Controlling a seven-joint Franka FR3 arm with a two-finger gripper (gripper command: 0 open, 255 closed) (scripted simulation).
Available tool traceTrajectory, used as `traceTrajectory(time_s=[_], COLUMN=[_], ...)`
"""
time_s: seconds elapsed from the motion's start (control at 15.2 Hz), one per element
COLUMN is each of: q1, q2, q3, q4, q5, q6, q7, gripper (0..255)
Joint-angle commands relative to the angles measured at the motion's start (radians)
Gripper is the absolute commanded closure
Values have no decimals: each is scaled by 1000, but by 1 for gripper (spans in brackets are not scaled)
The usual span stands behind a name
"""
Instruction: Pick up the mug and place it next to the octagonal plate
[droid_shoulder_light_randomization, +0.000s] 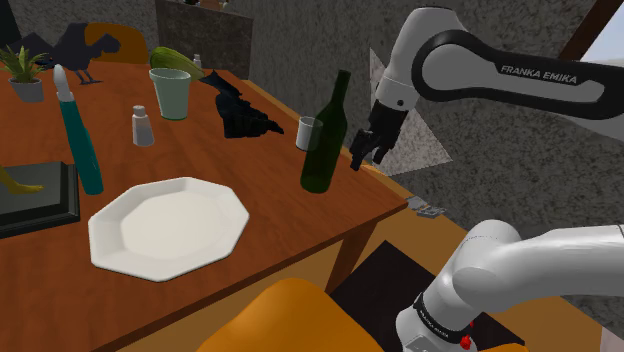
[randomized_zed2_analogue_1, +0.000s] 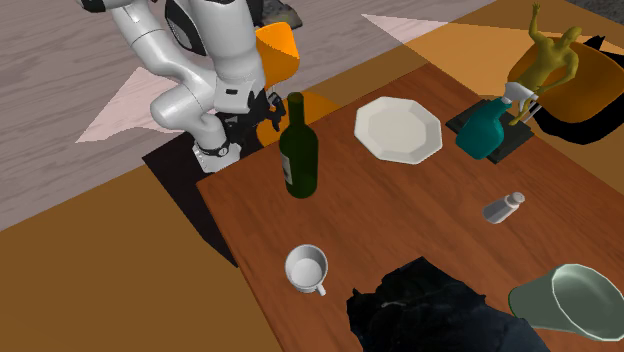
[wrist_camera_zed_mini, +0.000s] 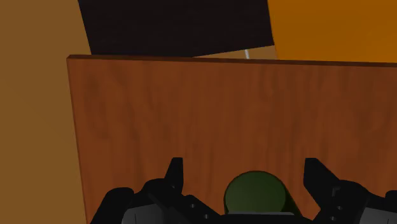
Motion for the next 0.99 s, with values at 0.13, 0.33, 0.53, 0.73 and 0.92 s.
traceTrajectory(time_s=[0.13,0.33,0.53,0.73,0.92], q1=[-11,-26,-39,-50,-60], q2=[81,201,319,435,550], q3=[-5,-12,-18,-24,-29], q4=[45,121,207,303,410], q5=[-14,-33,-52,-70,-86], q6=[37,82,115,137,147], q7=[-8,-17,-23,-28,-32], gripper=[0,0,0,0,0])
